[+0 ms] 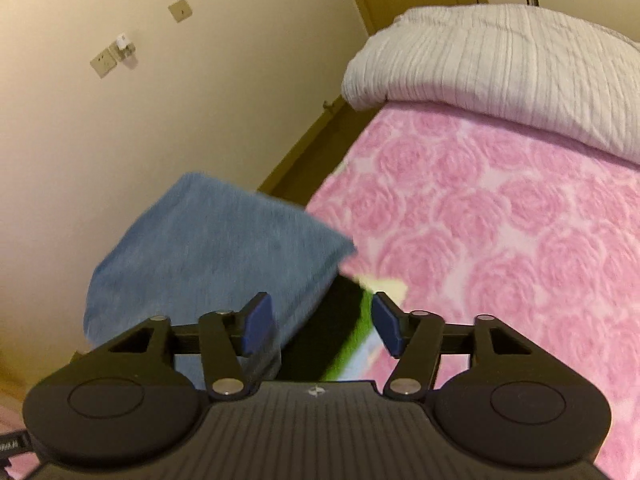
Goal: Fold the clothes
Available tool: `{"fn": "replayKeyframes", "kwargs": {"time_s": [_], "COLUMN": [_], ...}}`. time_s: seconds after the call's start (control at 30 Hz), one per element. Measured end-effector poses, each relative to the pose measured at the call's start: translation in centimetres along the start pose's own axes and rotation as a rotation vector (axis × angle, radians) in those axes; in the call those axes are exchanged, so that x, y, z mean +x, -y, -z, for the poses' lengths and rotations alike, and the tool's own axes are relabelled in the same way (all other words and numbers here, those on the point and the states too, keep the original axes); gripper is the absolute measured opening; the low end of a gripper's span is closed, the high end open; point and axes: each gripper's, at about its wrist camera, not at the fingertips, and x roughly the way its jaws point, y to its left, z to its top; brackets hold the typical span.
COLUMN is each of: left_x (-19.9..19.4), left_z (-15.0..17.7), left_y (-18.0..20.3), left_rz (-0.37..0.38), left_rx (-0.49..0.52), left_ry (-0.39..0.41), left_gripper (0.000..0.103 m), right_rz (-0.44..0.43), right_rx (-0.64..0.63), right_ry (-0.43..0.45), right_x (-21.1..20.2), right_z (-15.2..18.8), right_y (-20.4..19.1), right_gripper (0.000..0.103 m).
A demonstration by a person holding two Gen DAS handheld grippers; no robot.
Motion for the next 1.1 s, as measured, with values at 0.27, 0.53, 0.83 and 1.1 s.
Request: {"fn": "replayKeyframes", "kwargs": {"time_s": [0.27,0.53,0.83,1.1], "left_x": [-3.8,-8.0,-11.5,-14.9], "left_z": [4.2,8.3,10.0,13.3], "left_y": [4.1,6.2,6.2,4.1], "left_rz": [-0.102,-0.146,-0.166,-0.162], "left_rx": [0.054,0.047,0.082,0.114], "left_ry": [0.012,0.049,0.105,0.089], "left_gripper": [0.047,0.055,0.06,0.064], "right_rz": [-0.01,-0.031,-0.029,-0.006], "right_rx": [-0.122,-0.203,-0.216,-0.217], "right_ry": [-0.061,-0.062,-0.006,0.007], "right_x": [-3.9,-7.7,-11.5,-14.2], "right_z": [4.5,6.7,7.6,11.2], "right_y": [-0.9,-0.7,-1.5,-4.1], "right_gripper": [0.081,0.088,0.089,0.089]}}
